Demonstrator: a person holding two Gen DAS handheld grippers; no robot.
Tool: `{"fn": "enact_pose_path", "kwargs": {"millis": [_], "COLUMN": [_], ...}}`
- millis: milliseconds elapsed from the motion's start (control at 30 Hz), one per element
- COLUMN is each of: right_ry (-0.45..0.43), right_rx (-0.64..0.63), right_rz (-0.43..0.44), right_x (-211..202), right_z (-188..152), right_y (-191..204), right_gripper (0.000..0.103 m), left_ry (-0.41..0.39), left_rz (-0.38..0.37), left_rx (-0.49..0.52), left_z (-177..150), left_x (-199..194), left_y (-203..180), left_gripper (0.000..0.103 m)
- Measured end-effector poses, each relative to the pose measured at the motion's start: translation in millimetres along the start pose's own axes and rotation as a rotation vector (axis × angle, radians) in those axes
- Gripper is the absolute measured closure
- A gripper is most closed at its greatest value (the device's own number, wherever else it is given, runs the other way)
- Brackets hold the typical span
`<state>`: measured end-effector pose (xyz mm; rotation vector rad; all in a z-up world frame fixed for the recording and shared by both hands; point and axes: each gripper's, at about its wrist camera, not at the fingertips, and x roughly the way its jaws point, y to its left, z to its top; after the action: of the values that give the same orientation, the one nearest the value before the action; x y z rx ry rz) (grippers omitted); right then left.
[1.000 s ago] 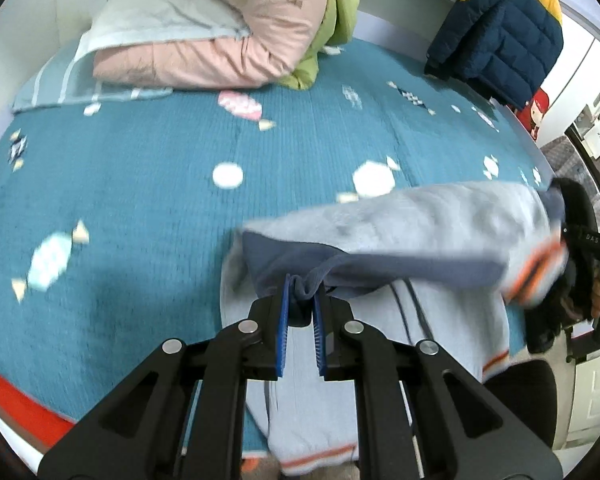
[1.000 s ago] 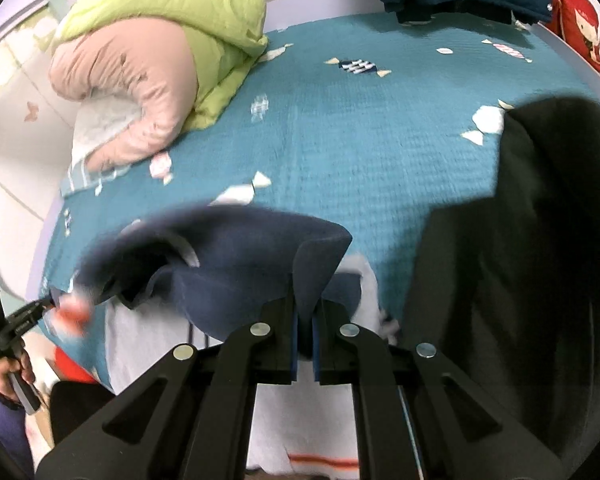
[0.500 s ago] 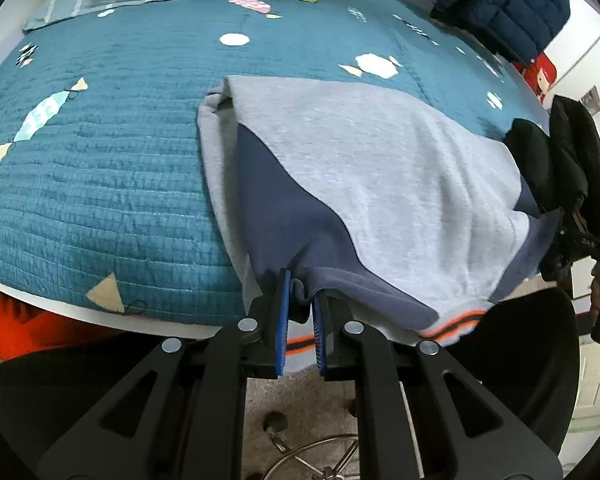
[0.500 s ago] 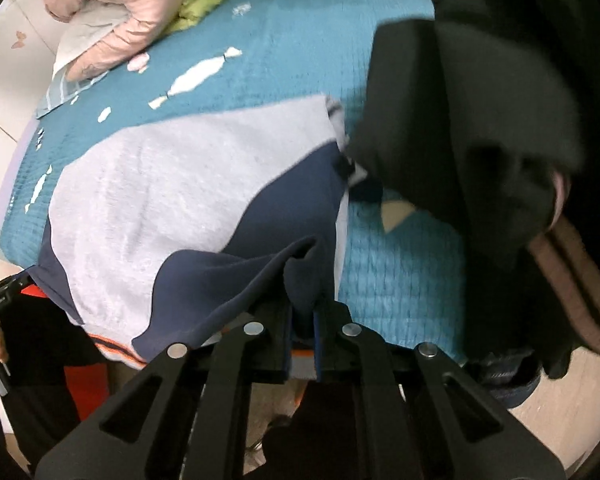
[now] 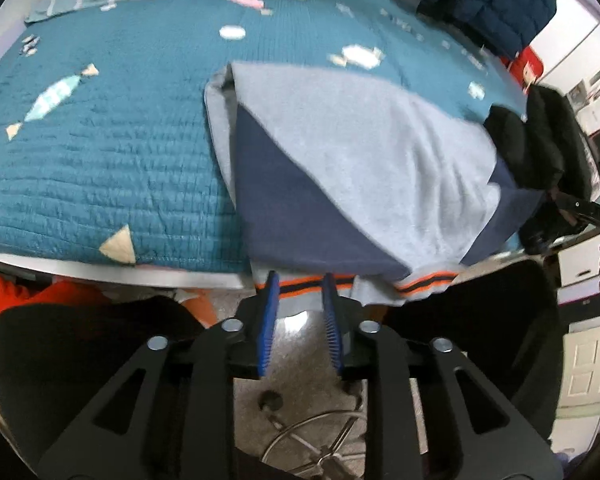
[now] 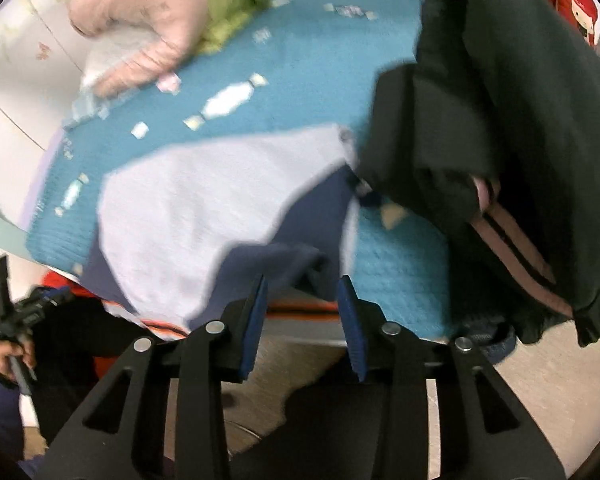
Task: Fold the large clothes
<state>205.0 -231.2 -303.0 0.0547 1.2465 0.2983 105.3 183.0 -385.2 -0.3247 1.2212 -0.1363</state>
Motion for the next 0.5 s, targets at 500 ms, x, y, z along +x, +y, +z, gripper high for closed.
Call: {"fn": "enact_pose_path", "kwargs": {"millis": [500], "right_ry": [0.327], "right_rx": [0.177], "right_rz": [-0.088], "right_x": [130], "right_z": [-23], "right_y": [-9], "right_gripper": [0.1], "left_ry": [0.04], "left_rz": [0.041], "left_rx": [-0.079], "left_z": [50], "left_x": [69], "left_y": [-15], "left_gripper": [0.05]}}
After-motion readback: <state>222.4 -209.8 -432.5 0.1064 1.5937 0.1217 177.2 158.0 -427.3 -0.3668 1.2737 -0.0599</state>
